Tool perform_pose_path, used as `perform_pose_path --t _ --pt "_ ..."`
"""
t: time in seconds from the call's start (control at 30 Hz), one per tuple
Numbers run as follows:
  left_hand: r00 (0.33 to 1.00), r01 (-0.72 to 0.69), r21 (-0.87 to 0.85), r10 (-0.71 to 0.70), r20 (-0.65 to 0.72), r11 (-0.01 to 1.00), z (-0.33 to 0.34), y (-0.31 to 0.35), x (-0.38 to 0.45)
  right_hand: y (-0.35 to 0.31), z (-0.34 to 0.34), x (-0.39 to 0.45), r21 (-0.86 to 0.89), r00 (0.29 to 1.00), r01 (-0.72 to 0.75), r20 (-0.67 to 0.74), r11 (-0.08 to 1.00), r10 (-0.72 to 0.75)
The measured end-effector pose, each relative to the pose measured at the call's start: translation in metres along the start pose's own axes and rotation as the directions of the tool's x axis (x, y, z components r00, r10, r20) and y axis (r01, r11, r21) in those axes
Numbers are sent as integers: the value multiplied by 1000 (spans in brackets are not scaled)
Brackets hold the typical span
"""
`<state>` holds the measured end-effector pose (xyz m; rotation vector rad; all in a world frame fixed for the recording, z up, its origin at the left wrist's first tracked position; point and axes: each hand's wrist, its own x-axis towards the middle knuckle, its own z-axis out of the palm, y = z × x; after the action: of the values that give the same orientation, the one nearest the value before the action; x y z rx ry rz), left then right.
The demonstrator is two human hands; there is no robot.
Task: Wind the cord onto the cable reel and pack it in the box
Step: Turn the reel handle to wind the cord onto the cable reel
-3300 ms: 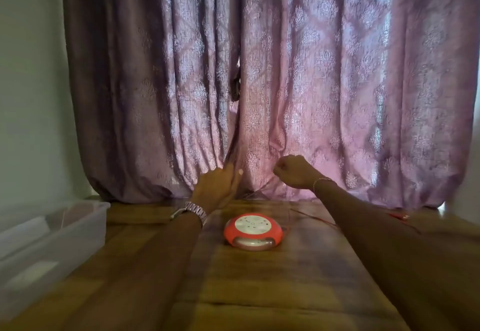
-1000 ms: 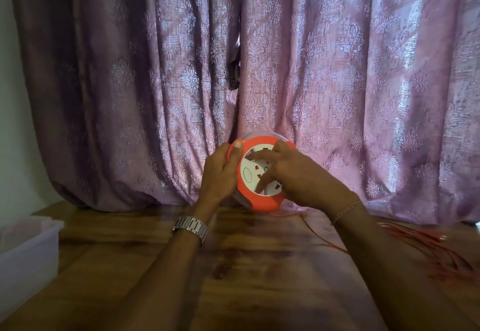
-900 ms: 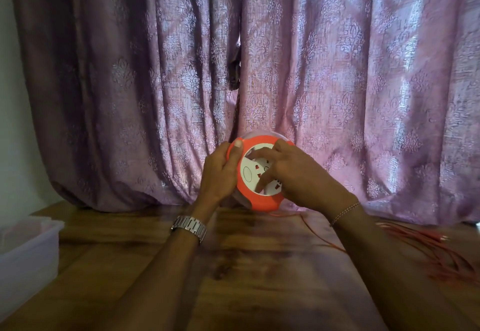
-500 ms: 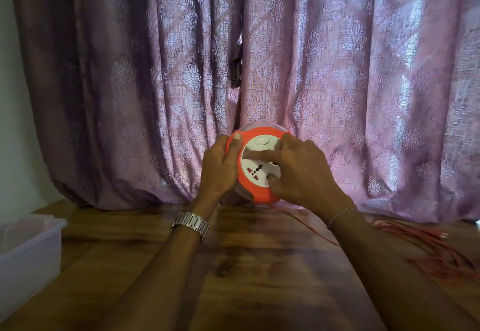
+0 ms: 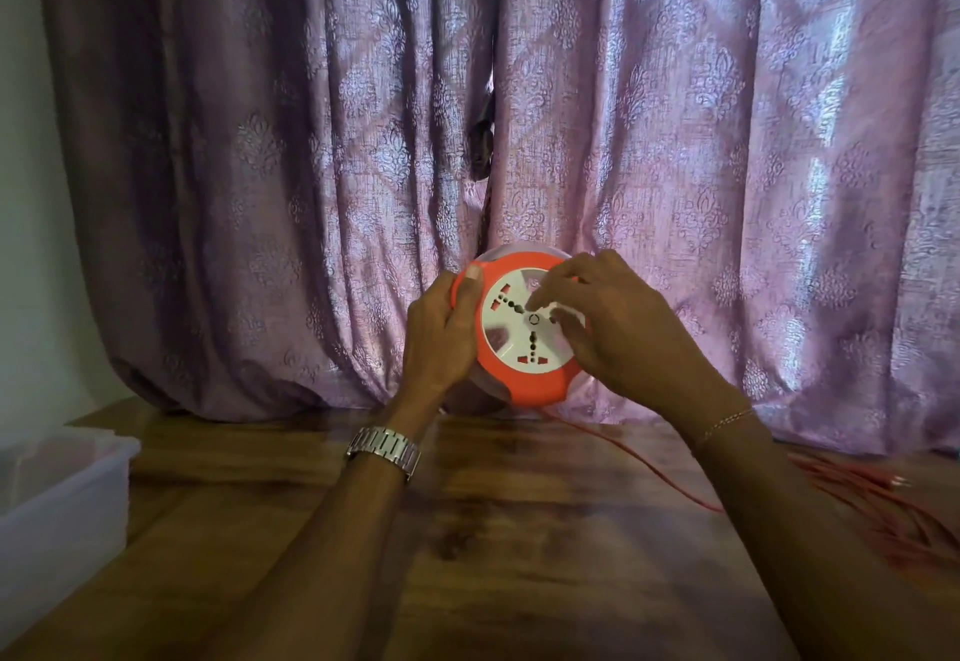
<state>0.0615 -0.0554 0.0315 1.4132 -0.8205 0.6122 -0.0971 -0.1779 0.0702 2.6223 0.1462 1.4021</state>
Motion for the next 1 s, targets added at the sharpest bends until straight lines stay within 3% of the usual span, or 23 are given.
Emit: perform_pose_path --t 0.1,0.2,0.5,0.67,0.73,0.9,1.0 --pt "1000 -6 4 6 10 1000 0 4 0 -1 -5 1 53 967 24 253 998 -37" --pt "1000 -15 15 15 21 1000 1 6 0 -10 -3 1 20 944 32 328 999 -37" --pt "997 -66 70 64 31 995 6 5 -4 -15 4 -6 -120 991 -42 119 992 56" --pt "999 -41 49 40 16 998 4 9 -2 -14 12 -4 -118 950 -306 -99 945 295" --pt "999 -33 45 32 18 998 4 11 -2 -15 13 -4 -136 937 -338 -143 931 319" --pt "999 -37 50 36 24 998 4 11 -4 -12 3 -3 -96 980 -181 -106 979 171" --pt "1000 -15 14 14 24 1000 3 11 -4 -6 -6 0 -36 1000 11 -29 999 -12"
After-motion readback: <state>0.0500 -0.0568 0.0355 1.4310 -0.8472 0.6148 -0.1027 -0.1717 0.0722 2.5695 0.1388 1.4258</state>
